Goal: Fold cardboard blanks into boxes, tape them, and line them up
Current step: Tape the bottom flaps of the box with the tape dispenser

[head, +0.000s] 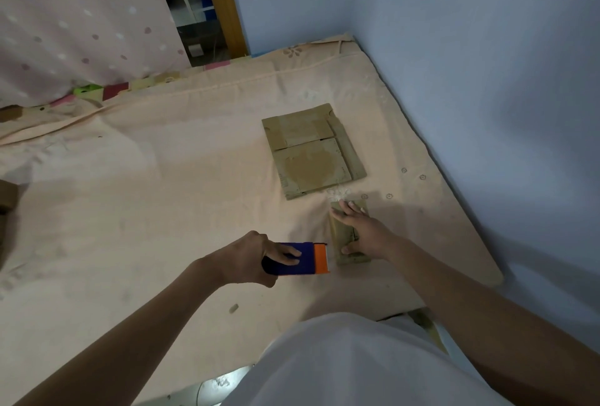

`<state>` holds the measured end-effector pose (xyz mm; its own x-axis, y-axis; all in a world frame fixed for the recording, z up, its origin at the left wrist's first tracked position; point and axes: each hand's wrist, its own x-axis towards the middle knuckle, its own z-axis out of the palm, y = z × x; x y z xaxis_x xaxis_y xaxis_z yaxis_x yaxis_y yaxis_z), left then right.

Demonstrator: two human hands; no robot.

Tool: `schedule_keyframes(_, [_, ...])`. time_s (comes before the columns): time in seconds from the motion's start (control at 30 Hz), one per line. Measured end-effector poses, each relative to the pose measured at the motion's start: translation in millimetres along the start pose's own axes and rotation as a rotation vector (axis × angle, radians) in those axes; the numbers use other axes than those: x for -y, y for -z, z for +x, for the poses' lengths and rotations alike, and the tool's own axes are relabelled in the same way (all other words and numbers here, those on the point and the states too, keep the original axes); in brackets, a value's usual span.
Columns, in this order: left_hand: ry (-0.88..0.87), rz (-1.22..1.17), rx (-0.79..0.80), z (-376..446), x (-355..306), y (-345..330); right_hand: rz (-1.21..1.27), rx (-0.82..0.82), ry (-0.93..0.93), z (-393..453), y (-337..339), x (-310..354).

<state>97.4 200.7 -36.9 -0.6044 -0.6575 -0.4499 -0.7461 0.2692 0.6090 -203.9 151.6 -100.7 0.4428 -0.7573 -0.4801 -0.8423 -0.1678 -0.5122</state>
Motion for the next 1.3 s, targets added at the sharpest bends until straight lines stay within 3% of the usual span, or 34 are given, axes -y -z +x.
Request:
schedule_keyframes(0.5, [-0.059,0.336,0.118,57.1,-53.7,15.5,-0.111,0.043,-0.018,3.9,1.7,8.9])
schedule_keyframes(0.7, [0.135,0.471,0.138,63.6,-30.8,17.9,-0.06,0.008,0.0,2.1,0.4,4.8])
schedule_keyframes(0.87, [0.306,0.616,-0.042,60.1,3.1,6.7,0.002,-0.033,0.013,1.7,-2.9,1.8])
schedule_keyframes(0.97, [0.289,0.729,-0.065,59.5,8.7,-24.7,0.006,-0.018,0.007,2.0,-0.7,2.5])
schedule_keyframes(1.17, [0.393,0.402,-0.147,57.2,-3.1,-89.8,-0.008,-0.008,0.006,2.9,0.3,3.8])
schedule_keyframes(1.3, [0.514,0.132,-0.42,70.0,-31.3,-103.5,-0.022,0.017,-0.01,4.3,1.2,4.0])
